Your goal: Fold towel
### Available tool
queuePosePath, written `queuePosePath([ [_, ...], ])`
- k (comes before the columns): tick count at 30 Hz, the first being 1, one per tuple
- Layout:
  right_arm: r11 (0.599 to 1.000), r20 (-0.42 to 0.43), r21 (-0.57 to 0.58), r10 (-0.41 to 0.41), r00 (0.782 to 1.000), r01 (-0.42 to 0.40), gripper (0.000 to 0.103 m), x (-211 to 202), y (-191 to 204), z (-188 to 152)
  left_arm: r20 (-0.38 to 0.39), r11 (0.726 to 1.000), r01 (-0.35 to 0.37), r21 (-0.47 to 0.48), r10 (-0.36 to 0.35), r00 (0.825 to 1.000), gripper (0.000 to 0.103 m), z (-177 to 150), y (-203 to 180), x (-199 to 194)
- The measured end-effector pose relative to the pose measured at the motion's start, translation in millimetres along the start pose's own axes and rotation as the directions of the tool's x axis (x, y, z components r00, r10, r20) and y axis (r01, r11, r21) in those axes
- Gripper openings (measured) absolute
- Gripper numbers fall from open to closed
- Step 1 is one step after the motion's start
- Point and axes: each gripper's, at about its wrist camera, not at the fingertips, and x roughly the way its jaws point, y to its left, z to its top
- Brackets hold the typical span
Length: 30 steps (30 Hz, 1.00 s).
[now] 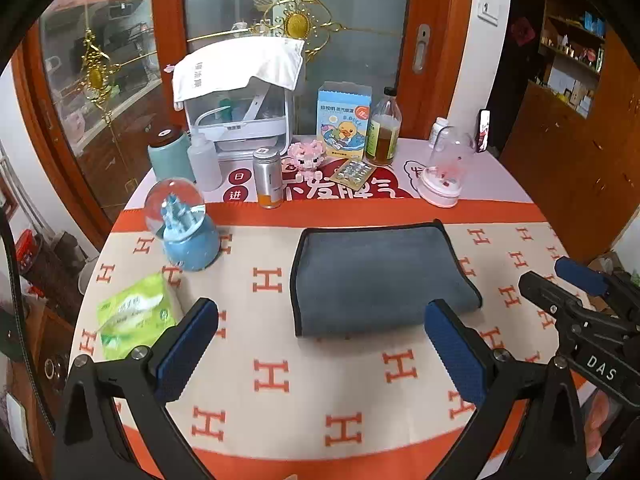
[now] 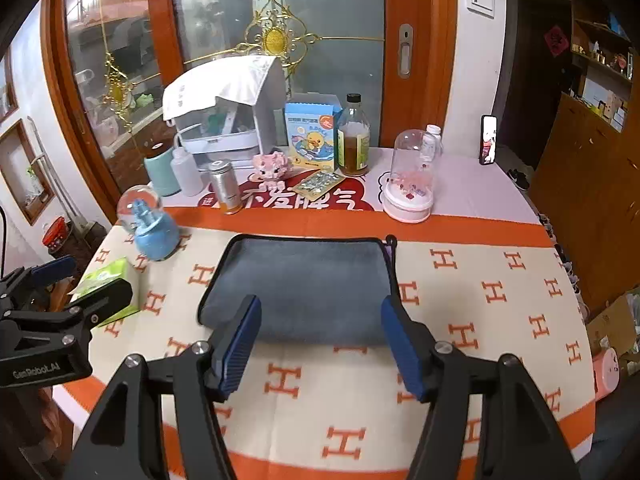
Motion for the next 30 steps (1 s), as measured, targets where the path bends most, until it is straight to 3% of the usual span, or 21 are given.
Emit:
queuePosePath([
  [12,0.999,0.029,0.017,0.04,0.999,-0.041,0.063,-57,12,-44,0.04,1.0,0.01,-0.002,-0.01,0.999,0.102,-46,-6,-62],
  [30,0.997,-0.043,-0.003,0.081,0.996,-0.081,0.063,-81,14,-99,-0.006,1.0,0.023,-0.003,-0.023,1.0,0.102,-104,-16,-88],
])
